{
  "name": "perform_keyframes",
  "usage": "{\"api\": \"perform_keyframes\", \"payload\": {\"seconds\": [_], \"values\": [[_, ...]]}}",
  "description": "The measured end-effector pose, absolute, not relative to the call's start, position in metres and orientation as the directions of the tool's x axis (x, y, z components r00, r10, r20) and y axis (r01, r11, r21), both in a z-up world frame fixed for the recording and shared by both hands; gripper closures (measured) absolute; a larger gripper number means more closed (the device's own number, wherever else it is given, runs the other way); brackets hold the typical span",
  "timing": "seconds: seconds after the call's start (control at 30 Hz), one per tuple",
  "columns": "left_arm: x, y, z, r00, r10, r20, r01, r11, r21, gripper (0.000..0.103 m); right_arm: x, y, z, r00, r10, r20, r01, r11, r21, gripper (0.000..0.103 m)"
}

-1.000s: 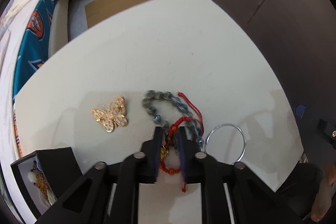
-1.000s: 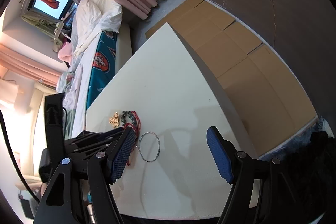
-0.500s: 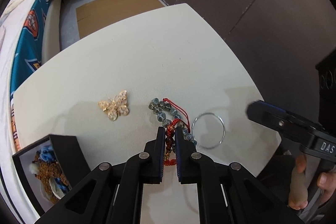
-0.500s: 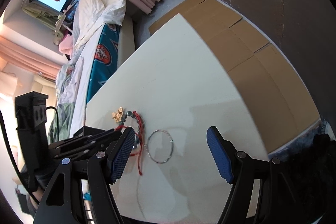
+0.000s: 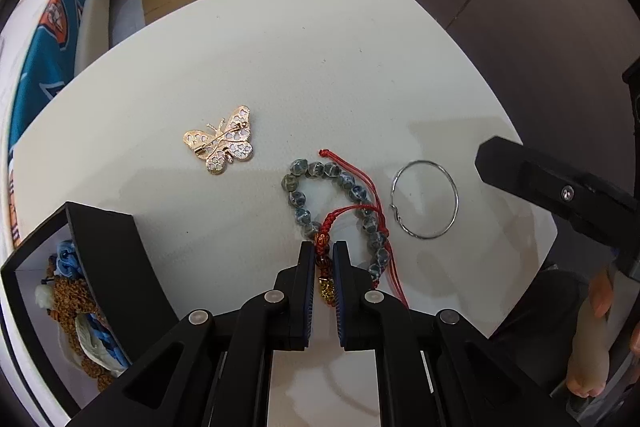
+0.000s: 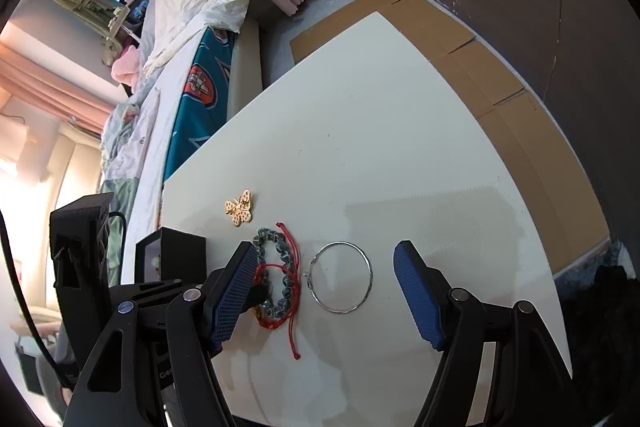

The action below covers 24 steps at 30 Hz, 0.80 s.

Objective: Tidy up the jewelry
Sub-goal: 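Lift the red cord bracelet with the left gripper toward the black box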

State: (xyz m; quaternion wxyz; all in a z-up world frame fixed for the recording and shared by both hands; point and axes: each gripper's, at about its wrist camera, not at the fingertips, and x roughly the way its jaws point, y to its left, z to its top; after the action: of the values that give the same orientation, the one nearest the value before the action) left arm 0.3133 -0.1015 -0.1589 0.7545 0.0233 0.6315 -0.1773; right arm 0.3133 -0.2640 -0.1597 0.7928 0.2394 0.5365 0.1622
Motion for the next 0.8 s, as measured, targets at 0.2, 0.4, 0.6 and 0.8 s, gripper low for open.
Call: {"api": "perform_keyframes", "payload": {"seconds": [0.2,0.4,0.6,0.8], "values": [[0.309,-0.090,-0.148,0.189,-0.256,-0.948,0.291,0.937,-0.195,0.096,0.312,-0.269,-0.160,0.378,0.507,-0.775,0.017,0.833,0.554,0.032],[0.306,-0.086,-0.135,0.227,-0.257,-0.940,0.289,0.939,-0.187,0.096,0.314,-0.267,-0.164,0.369,0.509,-0.778,0.017,0.833,0.553,0.032],[0.299,-0.076,-0.101,0.275,-0.323,-0.906,0.304,0.923,-0.237,0.096,0.316,-0.259,-0.166,0.347,0.536,-0.769,-0.003,0.821,0.571,0.032],[0.297,-0.060,-0.082,0.345,-0.283,-0.895,0.275,0.942,-0.192,0.096,0.317,-0.239,-0.165,0.339,0.542,-0.769,-0.048,0.826,0.561,0.038]]}}
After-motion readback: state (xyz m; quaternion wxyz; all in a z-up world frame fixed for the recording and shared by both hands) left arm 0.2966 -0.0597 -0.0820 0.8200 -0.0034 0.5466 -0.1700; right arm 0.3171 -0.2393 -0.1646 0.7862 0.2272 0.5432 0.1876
